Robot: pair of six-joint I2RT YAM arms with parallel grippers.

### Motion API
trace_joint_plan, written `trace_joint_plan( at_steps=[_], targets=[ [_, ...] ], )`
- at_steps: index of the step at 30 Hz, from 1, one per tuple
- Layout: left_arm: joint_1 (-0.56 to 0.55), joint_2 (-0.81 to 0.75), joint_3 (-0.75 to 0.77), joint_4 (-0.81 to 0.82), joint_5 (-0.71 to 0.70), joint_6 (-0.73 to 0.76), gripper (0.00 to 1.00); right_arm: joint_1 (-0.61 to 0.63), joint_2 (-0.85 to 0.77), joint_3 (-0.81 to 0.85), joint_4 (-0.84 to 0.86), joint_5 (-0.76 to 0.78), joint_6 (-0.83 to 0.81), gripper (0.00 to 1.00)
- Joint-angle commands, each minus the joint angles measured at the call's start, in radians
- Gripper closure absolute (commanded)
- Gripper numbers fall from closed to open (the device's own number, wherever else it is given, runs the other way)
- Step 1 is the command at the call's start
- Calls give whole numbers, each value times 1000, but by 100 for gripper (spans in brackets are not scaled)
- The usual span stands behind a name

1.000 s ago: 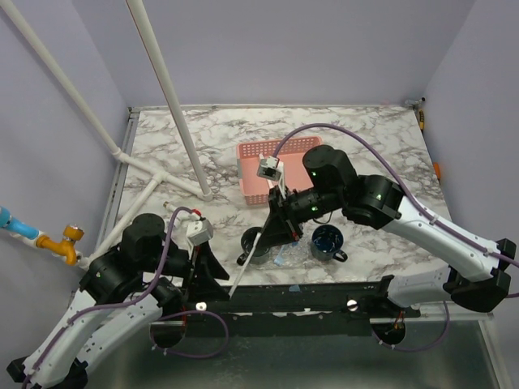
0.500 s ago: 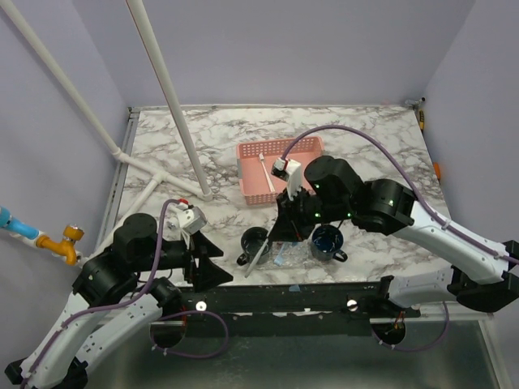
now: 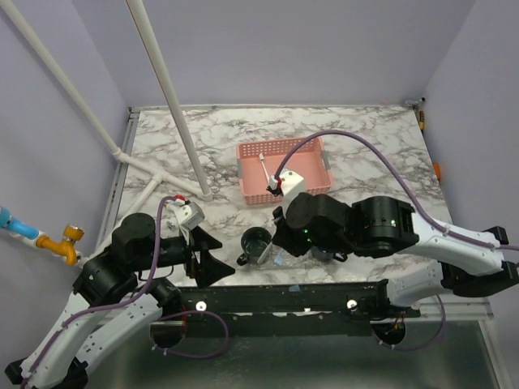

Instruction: Prepare toiletry sets of a toothbrush and toothpaste on the tray

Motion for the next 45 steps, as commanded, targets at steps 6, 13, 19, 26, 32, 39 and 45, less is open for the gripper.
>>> trace_joint_plan(
  at_steps=[6,13,19,26,32,39,45],
  targets=[
    [-3,-28,-34,45,-41,-17,1,64,0,-44,-178,398,176,100],
    [-3,-40,-70,98,-31,-43,1,66,-93,-171,-123,433,235,100],
    [-2,-35,-84,123,-28,-51,1,66,-121,-237,-145,451,273,100],
    [-2,-29,-85,158,-23,-64,1,65,-157,-336,-94,463,287,100],
    [-2,-30,-91,170,-22,-71,1,66,-165,-384,-50,476,287,100],
    [-3,-33,-94,177,-20,-79,1,66,-170,-440,3,499,278,100],
    [-2,-30,-97,189,-20,-84,1,66,-213,-509,56,521,293,100]
  ],
)
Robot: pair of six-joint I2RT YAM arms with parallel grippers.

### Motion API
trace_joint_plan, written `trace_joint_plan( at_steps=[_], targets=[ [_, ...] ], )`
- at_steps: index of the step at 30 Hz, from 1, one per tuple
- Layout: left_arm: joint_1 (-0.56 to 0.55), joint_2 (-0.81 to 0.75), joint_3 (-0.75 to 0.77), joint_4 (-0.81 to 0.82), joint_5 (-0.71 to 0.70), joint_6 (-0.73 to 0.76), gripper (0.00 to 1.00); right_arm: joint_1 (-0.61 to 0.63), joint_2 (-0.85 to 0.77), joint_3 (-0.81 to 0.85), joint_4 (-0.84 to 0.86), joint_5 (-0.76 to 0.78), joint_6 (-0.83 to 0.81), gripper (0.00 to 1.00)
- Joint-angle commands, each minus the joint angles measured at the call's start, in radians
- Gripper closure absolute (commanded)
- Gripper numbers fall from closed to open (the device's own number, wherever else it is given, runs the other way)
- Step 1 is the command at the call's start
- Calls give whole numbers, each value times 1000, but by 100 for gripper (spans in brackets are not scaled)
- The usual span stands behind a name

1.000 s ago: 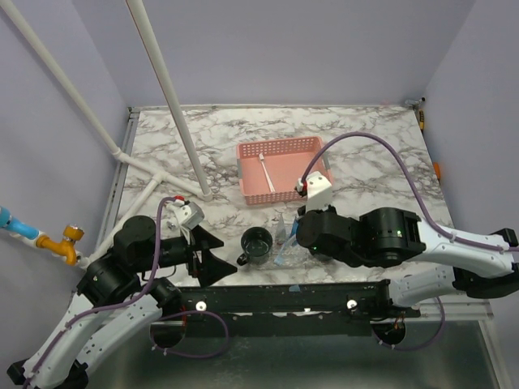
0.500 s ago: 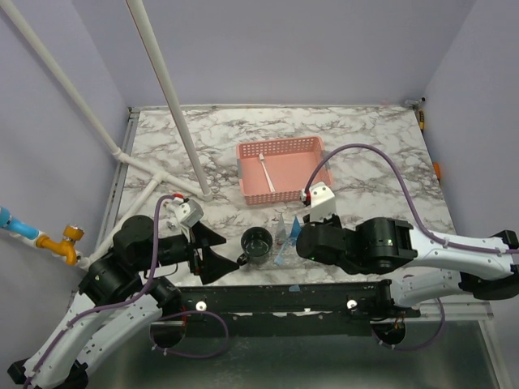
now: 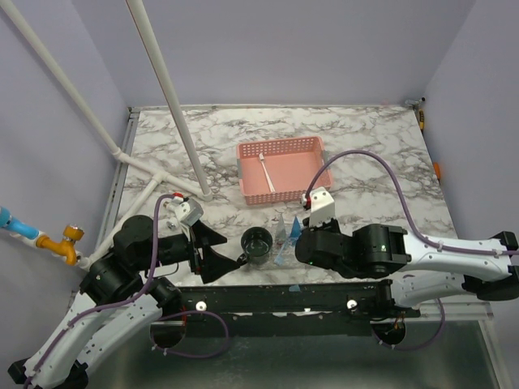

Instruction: Prepare toiletry sets of a toothbrush and toothpaste on the tray

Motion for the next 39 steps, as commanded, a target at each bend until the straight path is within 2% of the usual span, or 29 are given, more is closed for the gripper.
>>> trace_joint_plan(
  at_steps=[1,8,39],
  targets=[
    [-2,1,-16,35,-1,-11,1,5,-56,-61,89,61,28,100],
    [-2,9,-25,51,7,-22,1,5,-111,-162,191,48,44,100],
    [-2,22,-19,72,4,-25,1,5,-125,-366,298,170,200,100]
  ],
)
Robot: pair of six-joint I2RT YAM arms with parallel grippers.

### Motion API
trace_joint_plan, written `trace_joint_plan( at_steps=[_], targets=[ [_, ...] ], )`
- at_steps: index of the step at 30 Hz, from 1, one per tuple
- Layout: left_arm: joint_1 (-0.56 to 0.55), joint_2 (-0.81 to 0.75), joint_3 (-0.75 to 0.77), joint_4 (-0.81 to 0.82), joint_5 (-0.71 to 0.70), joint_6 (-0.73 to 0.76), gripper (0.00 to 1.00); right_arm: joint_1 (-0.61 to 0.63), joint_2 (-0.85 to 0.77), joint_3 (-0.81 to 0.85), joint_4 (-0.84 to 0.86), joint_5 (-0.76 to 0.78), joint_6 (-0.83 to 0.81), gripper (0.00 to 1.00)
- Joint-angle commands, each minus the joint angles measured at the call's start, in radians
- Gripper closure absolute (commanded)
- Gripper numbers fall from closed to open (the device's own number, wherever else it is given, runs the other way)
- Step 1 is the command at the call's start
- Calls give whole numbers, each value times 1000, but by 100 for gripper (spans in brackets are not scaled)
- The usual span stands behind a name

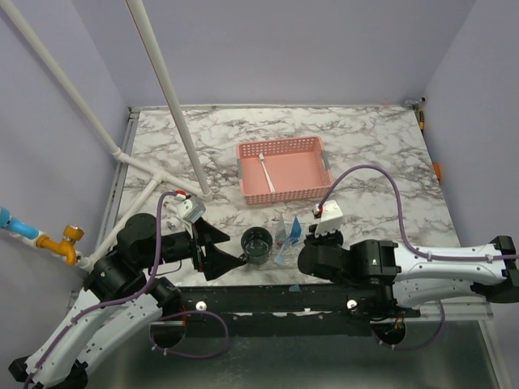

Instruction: Prepare toiletry sets of a toothbrush and toothpaste on the tray

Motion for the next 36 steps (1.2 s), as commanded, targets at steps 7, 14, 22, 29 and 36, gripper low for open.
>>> trace_joint_plan(
  at_steps=[7,14,22,29,36],
  targets=[
    [-2,4,-2,19,3,-6,1,5,-34,-65,54,73,93,100],
    [-2,12,0,26,6,-6,1,5,-66,-101,80,82,124,100],
    [-3,17,0,29,10,-5,1,5,-75,-132,96,93,161,100],
    [-3,15,0,25,8,-6,1,5,-80,-137,91,107,174,99],
    [-2,17,-3,29,8,-5,1,5,-96,-140,90,110,173,74]
  ],
)
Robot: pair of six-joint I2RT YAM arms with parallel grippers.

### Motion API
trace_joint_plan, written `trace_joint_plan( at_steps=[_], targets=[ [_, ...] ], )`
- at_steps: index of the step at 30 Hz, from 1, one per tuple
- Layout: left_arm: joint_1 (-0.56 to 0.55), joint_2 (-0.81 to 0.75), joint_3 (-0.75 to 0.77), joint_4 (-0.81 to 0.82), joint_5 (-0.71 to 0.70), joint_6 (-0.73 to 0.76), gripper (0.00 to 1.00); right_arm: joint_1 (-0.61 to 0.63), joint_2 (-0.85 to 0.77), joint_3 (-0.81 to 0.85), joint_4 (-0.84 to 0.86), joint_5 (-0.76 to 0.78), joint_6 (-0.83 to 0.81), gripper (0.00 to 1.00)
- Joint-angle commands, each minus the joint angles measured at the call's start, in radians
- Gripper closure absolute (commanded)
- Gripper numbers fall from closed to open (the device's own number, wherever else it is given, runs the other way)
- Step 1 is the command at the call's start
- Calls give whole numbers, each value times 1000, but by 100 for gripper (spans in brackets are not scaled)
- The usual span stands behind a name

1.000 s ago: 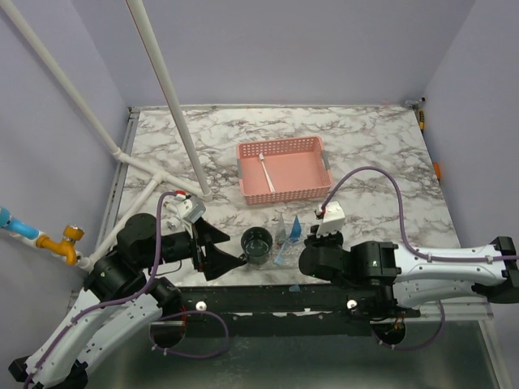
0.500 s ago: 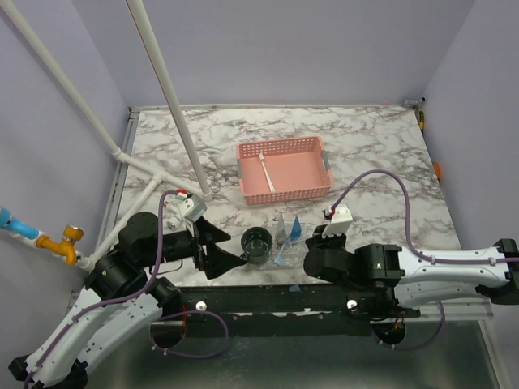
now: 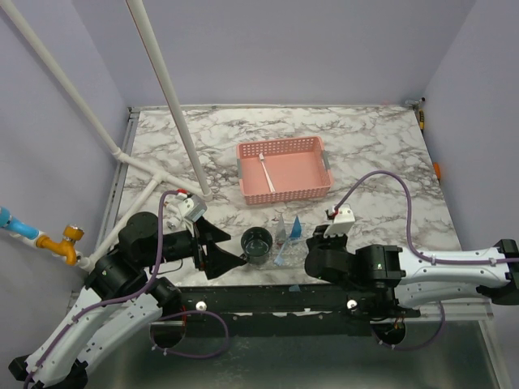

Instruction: Prepare toiletry sets of a toothbrush and toothpaste on the tray

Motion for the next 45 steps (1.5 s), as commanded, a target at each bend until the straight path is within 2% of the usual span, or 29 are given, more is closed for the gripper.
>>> trace_joint_plan(
  at_steps=[1,6,23,31,45],
  targets=[
    [-2,4,-5,21,7,-4,1,5,-24,-14,-2,54,20,73],
    [-2,10,-5,22,12,-2,1,5,-31,-11,-4,52,13,69],
    [-3,7,-3,23,7,-1,1,5,-32,34,-20,63,-23,67],
    [-3,21,7,18,-14,4,1,5,-36,89,-7,59,-114,57],
    [-2,93,80,19,-94,40,1,4,-10,245,123,88,-446,26]
  ],
)
